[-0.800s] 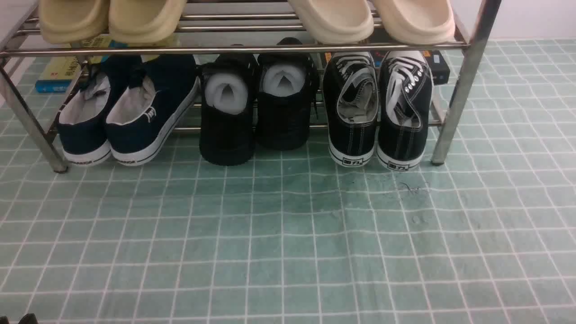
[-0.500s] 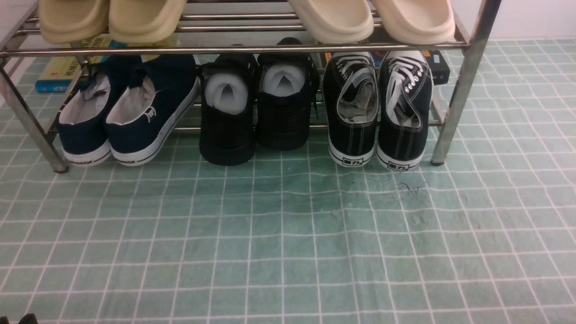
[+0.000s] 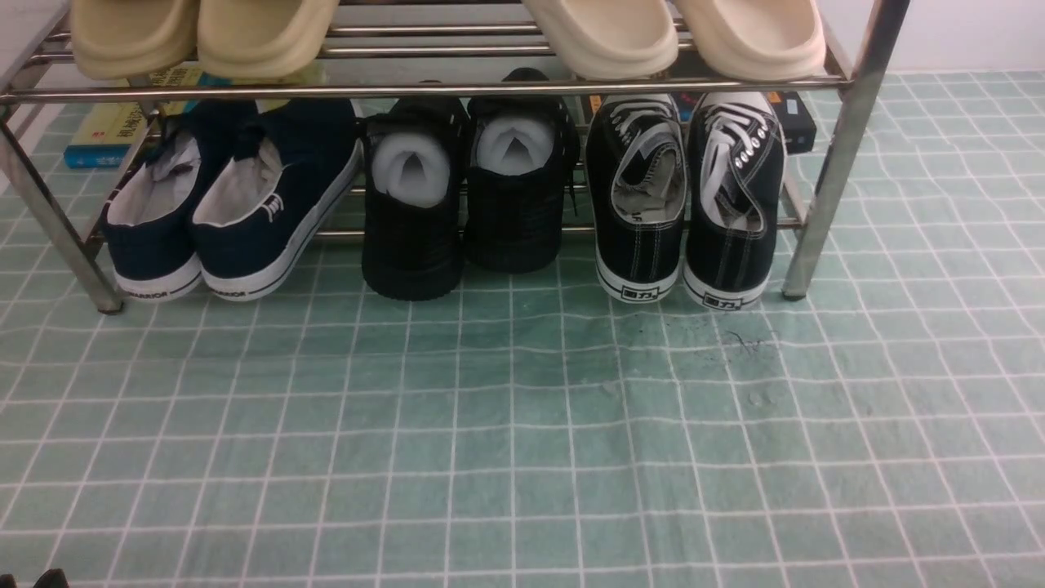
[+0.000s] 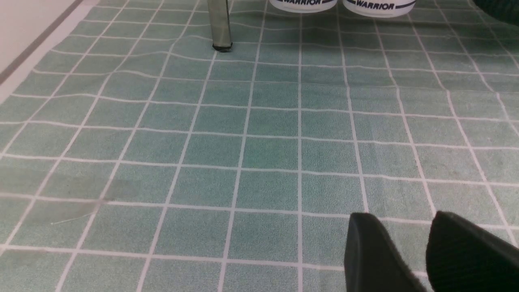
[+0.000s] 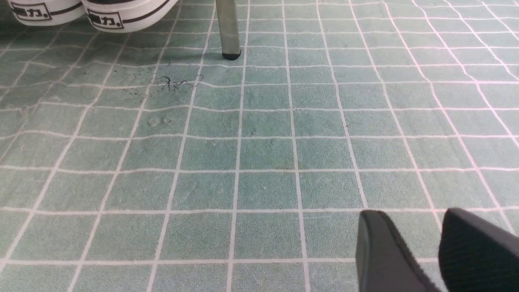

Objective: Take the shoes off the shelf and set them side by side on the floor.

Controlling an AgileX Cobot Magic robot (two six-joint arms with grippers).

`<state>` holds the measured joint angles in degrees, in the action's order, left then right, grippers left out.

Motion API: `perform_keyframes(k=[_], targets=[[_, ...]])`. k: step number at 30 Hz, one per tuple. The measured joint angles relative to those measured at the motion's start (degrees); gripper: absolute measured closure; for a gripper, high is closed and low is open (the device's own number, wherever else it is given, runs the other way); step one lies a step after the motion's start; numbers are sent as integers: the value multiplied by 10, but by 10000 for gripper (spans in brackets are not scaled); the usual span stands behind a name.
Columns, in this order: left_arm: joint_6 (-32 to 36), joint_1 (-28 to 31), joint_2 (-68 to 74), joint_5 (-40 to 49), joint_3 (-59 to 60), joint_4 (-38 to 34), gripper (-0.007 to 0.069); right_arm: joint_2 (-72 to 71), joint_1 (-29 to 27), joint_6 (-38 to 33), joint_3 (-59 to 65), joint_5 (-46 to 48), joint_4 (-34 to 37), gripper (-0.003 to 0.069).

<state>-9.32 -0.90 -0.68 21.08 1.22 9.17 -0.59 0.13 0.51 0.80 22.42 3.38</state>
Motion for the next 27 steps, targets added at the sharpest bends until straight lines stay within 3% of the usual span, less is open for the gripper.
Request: perform_keyframes(k=[5, 8, 11, 14, 22, 27], targets=[[0, 0, 0, 0, 0, 0, 382, 0, 0, 0, 0, 0, -1, 420], [0, 0, 0, 0, 0, 0, 382, 0, 0, 32, 1, -12, 40, 420], [0, 0, 0, 0, 0, 0, 382, 0, 0, 146, 5, -22, 206, 420], [0, 0, 0, 0, 0, 0, 382, 0, 0, 206, 5, -20, 312, 420], [0, 0, 0, 0, 0, 0, 382, 0, 0, 214, 5, -48, 367, 423], [0, 0, 0, 0, 0, 0, 382, 3, 0, 121, -57, -88, 350, 512]])
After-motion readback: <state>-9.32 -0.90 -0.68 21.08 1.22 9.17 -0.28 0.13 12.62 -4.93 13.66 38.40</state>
